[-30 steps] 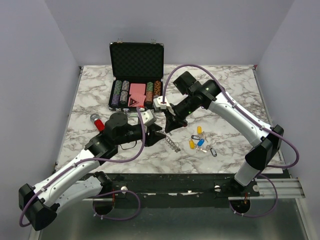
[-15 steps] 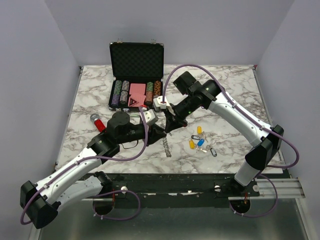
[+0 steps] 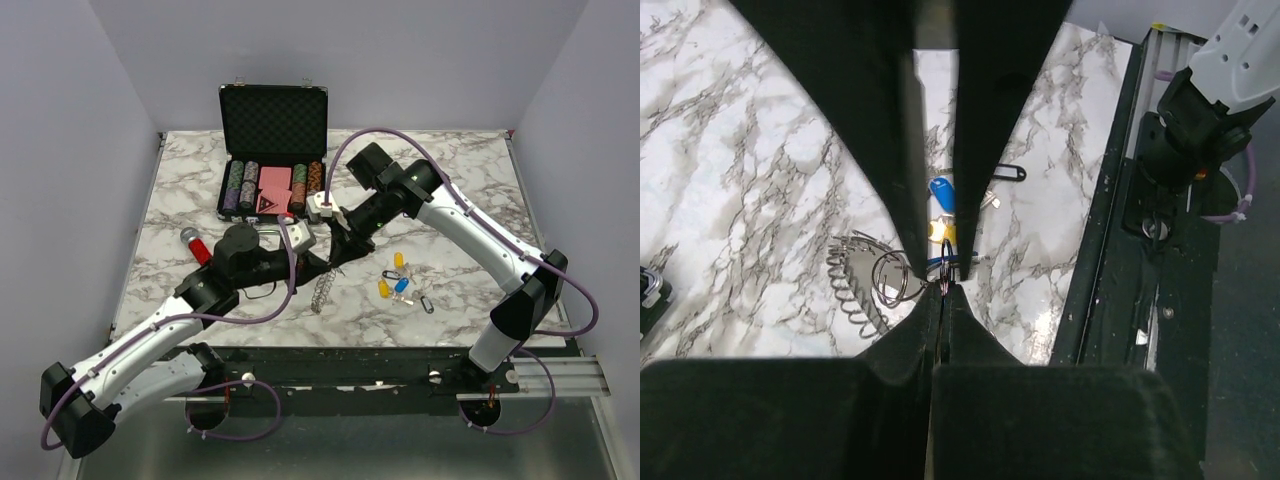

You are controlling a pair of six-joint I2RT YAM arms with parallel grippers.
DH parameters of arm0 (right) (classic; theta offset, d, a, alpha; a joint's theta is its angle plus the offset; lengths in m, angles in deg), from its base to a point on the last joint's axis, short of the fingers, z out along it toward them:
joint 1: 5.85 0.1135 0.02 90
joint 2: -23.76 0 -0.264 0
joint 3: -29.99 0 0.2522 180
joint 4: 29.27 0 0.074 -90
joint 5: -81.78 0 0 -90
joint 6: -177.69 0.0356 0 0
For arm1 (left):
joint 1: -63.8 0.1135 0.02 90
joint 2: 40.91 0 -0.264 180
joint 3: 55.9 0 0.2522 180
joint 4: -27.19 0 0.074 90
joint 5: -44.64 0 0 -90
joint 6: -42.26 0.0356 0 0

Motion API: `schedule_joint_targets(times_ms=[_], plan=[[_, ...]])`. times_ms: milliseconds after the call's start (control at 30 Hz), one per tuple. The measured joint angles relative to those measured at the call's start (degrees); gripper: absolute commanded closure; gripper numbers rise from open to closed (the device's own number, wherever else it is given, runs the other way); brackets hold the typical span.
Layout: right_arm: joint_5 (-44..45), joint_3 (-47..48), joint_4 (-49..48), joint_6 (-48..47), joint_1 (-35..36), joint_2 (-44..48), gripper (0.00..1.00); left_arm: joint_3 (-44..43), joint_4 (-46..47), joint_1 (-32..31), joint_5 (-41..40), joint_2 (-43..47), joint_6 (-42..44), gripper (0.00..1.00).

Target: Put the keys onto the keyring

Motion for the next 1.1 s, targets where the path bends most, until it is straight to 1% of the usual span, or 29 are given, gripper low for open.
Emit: schedule_joint_targets(times_ms=[33, 100, 200, 300, 367, 433, 467, 500, 533, 567, 700, 867, 1033, 1100], plan=[[-0.24, 0.0, -0.09, 0.48, 0.0, 0.0, 0.56, 0.39, 0.28, 0.0, -0.04, 0.42, 0.02, 1.0], [-0.5, 0.0, -0.61, 1.49, 0.0, 0.02, 0.51, 2.23, 1.25, 0.0, -0.26, 2.19, -0.07, 1.0], [-1.11, 0.09, -1.29, 2.71, -0.09, 0.02, 0.47, 6.51, 3.67, 0.61, -0.7, 6.08, -1.36, 1.0], [-3.54, 1.14, -1.53, 4.42, -1.11, 0.02, 0.45, 13.68, 11.47, 3.06, -0.61, 12.02, -5.92, 1.0], [-5.75, 2.34, -1.84, 5.49, -2.25, 0.07, 0.45, 19.3, 19.52, 4.83, -0.63, 15.65, -9.94, 1.0], [-8.0, 3.06, -2.16, 6.16, -3.17, 0.28, 0.45, 24.28, 27.78, 5.68, -0.85, 17.55, -14.01, 1.0], [-8.98, 3.1, -2.21, 6.49, -3.67, 0.44, 0.45, 27.52, 34.42, 5.84, -1.07, 18.08, -16.72, 1.0], [-9.97, 3.1, -2.21, 6.82, -3.98, 0.59, 0.45, 28.98, 37.79, 5.86, -1.18, 18.05, -18.1, 1.0], [-13.64, 3.08, -2.6, 8.48, -4.04, 0.68, 0.44, 34.73, 57.4, 6.01, -2.45, 14.91, -25.4, 1.0], [-13.79, 3.08, -2.6, 8.57, -4.04, 0.68, 0.44, 34.73, 57.4, 6.01, -2.45, 14.91, -25.4, 1.0], [-16.28, 3.26, -3.8, 11.02, -4.04, 0.66, 0.44, 35.01, 69.7, 6.08, -2.56, 10.78, -29.64, 1.0], [-17.92, 5.73, -6.64, 15.28, -4.04, -0.04, 0.46, 34.82, 74.73, 6.08, -2.27, 9.38, -31.56, 1.0], [-18.4, 7.89, -10.23, 19.02, -3.39, -1.29, 0.5, 34.14, 74.86, 6.08, -2.01, 9.38, -31.74, 1.0], [-18.18, 7.87, -10.54, 19.28, -2.23, -1.55, 0.53, 34.1, 74.62, 6.08, -2.01, 9.38, -31.71, 1.0]])
